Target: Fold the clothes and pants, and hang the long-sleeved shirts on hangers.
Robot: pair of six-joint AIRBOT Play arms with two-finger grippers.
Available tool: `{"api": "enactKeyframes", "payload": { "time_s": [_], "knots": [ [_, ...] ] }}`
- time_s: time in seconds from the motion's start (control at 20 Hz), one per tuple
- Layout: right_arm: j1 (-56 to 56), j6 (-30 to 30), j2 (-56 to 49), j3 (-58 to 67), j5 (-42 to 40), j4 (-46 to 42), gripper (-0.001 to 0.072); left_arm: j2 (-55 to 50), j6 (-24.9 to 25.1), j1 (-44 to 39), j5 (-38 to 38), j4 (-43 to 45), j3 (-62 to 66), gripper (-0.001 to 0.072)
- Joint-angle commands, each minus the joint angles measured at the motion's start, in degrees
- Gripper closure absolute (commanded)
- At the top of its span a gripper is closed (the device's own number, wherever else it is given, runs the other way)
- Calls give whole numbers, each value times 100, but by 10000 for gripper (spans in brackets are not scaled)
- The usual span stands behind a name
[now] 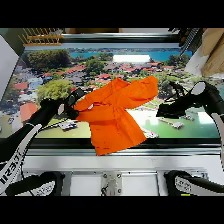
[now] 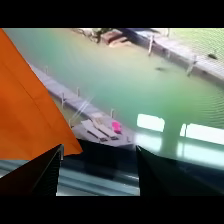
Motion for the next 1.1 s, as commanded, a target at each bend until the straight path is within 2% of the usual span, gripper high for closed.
{"api": "enactKeyframes", "payload": {
  "time_s": [0.0, 0.05, 0.1, 0.2, 0.3, 0.55, 0.7, 0.75, 0.8, 0.95, 1.05],
  "knots": [
    [46, 2, 0, -538, -57, 11, 223, 116, -422, 4, 24, 7, 164, 395],
    [79, 0, 0, -848, -315, 203, 222, 162, -450, 4, 33, 9, 197, 628],
    [120, -2, -9, -1158, -627, 452, 222, 197, -490, 4, 33, 7, 232, 692],
    [302, -46, -63, -1637, -1163, 898, 222, 199, -588, 4, -48, 0, 297, 692],
    [621, -306, -216, -1818, -1338, 1200, 222, 199, -656, 4, -81, -7, 304, 692],
    [1574, -299, -538, -1816, -1792, 1274, 223, 199, -656, 4, -105, -400, 304, 692],
    [1803, -302, -542, -1816, -1954, 1290, 234, 208, -667, 4, -404, -428, 304, 692],
    [1799, -302, -542, -1810, -1971, 1290, 407, 208, -732, 4, -597, -435, 304, 692],
    [1781, -302, -540, -1770, -1969, 1259, 689, 243, -844, 9, -833, -435, 302, 692],
    [1558, -297, -535, -1008, -1663, 481, 708, 745, -1366, 7, -1497, -588, 162, 693],
    [1294, -216, -546, 87, -1335, -446, 709, 1467, -1392, -136, -1565, -1528, -317, 693]
  ]
}}
